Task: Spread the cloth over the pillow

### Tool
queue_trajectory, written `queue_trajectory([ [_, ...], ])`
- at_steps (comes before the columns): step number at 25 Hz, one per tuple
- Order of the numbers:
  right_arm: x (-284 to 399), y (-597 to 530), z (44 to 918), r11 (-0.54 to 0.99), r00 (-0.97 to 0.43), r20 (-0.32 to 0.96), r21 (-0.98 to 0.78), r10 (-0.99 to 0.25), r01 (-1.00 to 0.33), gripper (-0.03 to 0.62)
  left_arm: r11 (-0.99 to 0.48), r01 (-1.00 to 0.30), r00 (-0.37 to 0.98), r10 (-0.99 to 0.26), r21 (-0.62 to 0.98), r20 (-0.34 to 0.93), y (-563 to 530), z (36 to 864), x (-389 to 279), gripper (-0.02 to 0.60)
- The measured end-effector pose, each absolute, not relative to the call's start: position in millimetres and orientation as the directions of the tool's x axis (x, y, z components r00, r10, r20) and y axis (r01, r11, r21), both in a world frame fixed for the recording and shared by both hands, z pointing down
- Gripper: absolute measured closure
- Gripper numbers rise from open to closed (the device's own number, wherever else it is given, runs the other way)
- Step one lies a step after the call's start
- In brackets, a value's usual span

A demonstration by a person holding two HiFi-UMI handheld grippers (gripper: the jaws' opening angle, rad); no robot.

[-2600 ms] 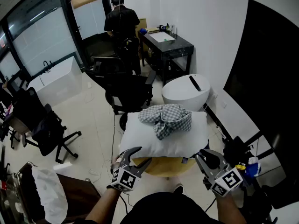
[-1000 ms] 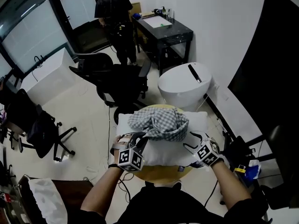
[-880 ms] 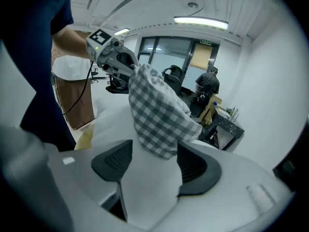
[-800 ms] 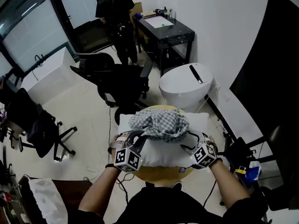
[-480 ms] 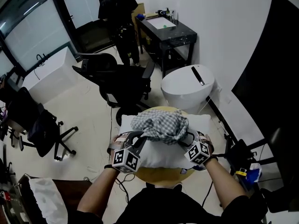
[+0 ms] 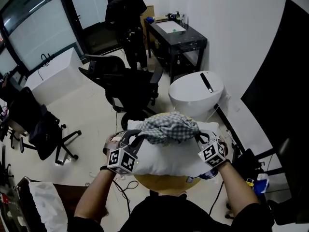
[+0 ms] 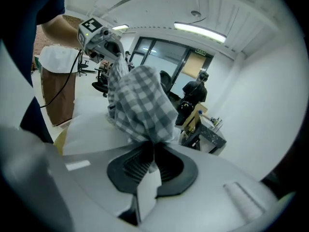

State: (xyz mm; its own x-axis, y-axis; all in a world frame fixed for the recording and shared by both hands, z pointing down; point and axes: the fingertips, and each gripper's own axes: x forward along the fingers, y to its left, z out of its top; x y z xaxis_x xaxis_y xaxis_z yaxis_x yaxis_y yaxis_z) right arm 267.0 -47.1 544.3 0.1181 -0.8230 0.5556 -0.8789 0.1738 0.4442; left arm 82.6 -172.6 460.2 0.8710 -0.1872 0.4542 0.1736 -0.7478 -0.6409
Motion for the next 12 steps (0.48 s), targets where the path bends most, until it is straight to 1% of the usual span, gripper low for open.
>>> queue_trajectory([
  [6, 312.6, -47.6, 495.0, 0.083, 0.168, 0.477, 0.462, -0.863, -0.883, 0.574, -0.757, 0.114, 0.879, -0.225, -0.643, 0.421, -206.4, 425.3, 77.7, 0.572],
  [12, 346.3, -45.0, 429.5, 0.000, 0.218, 0.374, 0.503, -0.902, -0.864, 0.574, -0.725, 0.076, 0.895, -0.252, -0.684, 0.367, -233.3, 378.2, 81.6, 0.572],
])
